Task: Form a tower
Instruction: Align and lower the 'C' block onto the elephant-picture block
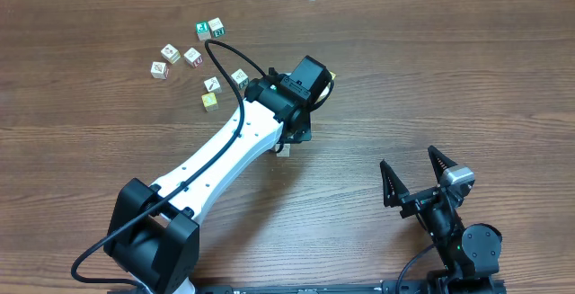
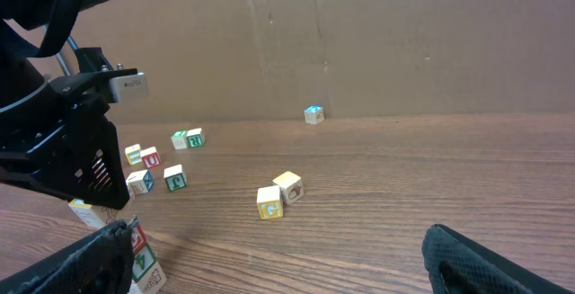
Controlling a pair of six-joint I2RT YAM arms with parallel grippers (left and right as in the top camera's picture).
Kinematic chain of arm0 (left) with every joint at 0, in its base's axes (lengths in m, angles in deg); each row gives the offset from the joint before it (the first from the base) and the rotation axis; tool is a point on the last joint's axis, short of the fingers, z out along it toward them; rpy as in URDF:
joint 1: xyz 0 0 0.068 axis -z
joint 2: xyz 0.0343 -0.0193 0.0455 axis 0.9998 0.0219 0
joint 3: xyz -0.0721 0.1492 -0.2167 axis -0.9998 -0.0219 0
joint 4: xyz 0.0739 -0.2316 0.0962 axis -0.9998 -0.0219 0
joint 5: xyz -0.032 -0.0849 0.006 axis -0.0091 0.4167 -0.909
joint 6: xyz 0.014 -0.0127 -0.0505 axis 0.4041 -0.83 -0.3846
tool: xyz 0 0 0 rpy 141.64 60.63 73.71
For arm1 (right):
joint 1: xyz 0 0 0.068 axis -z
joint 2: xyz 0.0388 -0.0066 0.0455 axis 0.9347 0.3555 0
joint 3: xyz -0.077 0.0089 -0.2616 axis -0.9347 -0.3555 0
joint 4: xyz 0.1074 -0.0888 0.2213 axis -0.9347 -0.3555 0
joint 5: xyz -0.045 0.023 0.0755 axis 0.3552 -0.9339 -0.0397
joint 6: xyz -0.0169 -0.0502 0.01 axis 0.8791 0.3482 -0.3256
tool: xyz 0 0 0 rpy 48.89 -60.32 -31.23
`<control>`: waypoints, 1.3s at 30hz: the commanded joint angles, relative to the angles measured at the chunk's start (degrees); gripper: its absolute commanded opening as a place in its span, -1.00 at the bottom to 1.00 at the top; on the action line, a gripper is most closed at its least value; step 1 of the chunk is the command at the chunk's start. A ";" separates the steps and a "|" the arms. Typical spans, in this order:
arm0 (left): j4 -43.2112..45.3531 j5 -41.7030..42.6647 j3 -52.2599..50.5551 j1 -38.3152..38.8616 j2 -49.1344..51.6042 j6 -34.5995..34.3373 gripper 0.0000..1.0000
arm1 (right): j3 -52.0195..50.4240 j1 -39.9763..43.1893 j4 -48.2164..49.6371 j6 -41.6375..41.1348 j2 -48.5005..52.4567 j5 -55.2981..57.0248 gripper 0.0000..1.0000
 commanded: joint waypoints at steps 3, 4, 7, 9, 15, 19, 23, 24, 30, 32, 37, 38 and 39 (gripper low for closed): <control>0.09 -0.02 -0.61 0.42 0.83 -0.50 -0.46 | -0.59 0.26 0.28 -0.13 -0.52 -0.04 1.00; 0.09 -0.22 -0.61 0.42 0.83 -0.50 -0.46 | -0.59 0.26 0.28 -0.13 -0.52 -0.04 1.00; 0.17 -0.22 -0.61 0.42 0.83 -0.50 -0.48 | -0.59 0.26 0.28 -0.13 -0.52 -0.04 1.00; 0.15 -0.22 -0.61 0.44 0.83 -0.50 -0.49 | -0.59 0.26 0.28 -0.13 -0.52 -0.04 1.00; 0.15 -0.22 -0.61 0.44 0.83 -0.50 -0.48 | -0.59 0.26 0.28 -0.13 -0.52 -0.04 1.00; 0.00 -0.22 -0.72 0.44 0.85 -0.48 -0.48 | -0.59 0.26 0.28 -0.13 -0.52 -0.04 1.00; 0.11 -0.22 -1.46 0.44 0.85 -0.50 -0.48 | -0.59 0.26 0.28 -0.13 -0.52 -0.04 1.00; 0.24 -0.22 -1.68 0.44 0.85 -0.50 -0.48 | -0.59 0.26 0.28 -0.13 -0.52 -0.04 1.00; 1.14 -0.66 -1.79 0.42 0.85 0.15 -0.46 | -0.59 0.26 0.28 -0.13 -0.52 -0.04 1.00; 1.44 -0.72 -1.79 0.42 0.85 0.15 -0.45 | -0.59 0.26 0.28 -0.13 -0.52 -0.04 1.00; 2.36 -0.85 -1.79 0.42 0.85 0.13 -0.41 | -0.59 0.26 0.28 -0.13 -0.52 -0.04 1.00; 2.36 -0.83 -1.79 0.42 0.85 0.13 -0.40 | -0.59 0.26 0.28 -0.13 -0.52 -0.04 1.00; 2.32 -0.83 -1.79 0.42 0.85 0.13 -0.39 | -0.59 0.26 0.28 -0.13 -0.52 -0.04 1.00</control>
